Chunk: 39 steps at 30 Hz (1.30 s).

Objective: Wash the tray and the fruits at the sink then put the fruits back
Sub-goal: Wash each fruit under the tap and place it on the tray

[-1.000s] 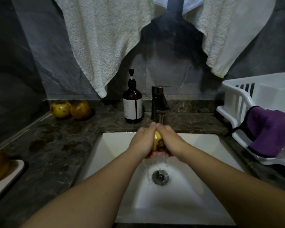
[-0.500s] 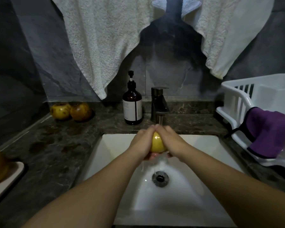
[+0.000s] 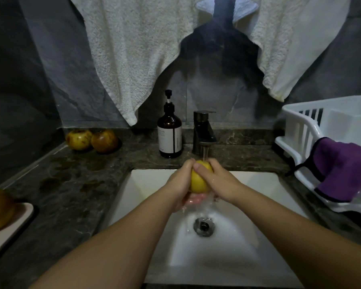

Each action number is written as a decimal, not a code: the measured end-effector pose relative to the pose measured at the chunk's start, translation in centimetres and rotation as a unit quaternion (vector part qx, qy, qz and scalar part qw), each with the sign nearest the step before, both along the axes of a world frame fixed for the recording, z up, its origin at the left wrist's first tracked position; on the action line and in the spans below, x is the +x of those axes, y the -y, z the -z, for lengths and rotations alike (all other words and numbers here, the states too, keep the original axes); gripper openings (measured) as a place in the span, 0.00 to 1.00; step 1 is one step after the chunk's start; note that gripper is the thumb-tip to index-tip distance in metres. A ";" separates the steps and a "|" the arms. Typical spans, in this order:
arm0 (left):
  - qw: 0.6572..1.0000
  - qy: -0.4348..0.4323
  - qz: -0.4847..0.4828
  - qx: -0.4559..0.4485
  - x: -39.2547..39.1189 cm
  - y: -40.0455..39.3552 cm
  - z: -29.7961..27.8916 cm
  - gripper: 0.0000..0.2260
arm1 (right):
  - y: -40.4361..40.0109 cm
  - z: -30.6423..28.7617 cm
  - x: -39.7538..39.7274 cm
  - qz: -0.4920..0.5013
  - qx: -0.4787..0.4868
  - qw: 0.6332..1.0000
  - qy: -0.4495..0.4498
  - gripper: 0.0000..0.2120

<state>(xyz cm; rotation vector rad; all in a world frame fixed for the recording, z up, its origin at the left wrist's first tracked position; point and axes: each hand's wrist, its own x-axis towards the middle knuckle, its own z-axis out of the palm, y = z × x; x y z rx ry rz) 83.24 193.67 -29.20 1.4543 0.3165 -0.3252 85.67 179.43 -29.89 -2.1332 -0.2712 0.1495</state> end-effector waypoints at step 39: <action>0.990 -0.042 0.023 -0.131 0.3 -0.4 0.0 0.18 | 2.6 -1.6 0.3 -0.079 -0.193 0.962 0.174 0.23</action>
